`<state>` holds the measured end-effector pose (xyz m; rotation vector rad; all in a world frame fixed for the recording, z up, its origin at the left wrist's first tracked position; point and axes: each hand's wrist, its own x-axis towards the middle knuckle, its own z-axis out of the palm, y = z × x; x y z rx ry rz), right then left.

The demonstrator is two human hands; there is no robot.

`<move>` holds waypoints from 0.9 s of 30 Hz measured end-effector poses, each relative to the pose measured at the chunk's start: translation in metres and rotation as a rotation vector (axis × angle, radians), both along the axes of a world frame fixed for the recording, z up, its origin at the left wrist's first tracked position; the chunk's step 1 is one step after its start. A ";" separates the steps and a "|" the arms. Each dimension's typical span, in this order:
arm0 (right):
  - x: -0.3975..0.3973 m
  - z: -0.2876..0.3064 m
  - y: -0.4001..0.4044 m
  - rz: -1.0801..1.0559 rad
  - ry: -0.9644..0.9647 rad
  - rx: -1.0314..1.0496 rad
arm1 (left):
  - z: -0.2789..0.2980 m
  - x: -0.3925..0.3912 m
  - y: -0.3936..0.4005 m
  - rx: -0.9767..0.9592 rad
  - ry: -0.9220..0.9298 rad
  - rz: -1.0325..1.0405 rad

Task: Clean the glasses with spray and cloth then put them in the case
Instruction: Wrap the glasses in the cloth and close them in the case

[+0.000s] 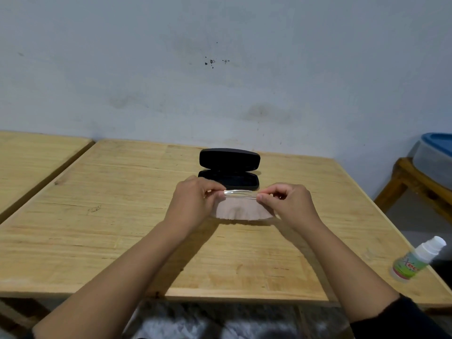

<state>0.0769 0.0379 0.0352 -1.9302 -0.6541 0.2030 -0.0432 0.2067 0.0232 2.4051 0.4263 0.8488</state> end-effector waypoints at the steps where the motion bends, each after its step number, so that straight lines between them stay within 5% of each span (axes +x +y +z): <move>1: 0.005 0.004 0.007 -0.005 -0.010 0.009 | 0.004 0.006 0.006 0.008 -0.020 0.003; 27: 0.072 -0.025 0.081 -0.059 -0.114 -0.039 | -0.027 0.080 0.071 -0.008 -0.012 0.061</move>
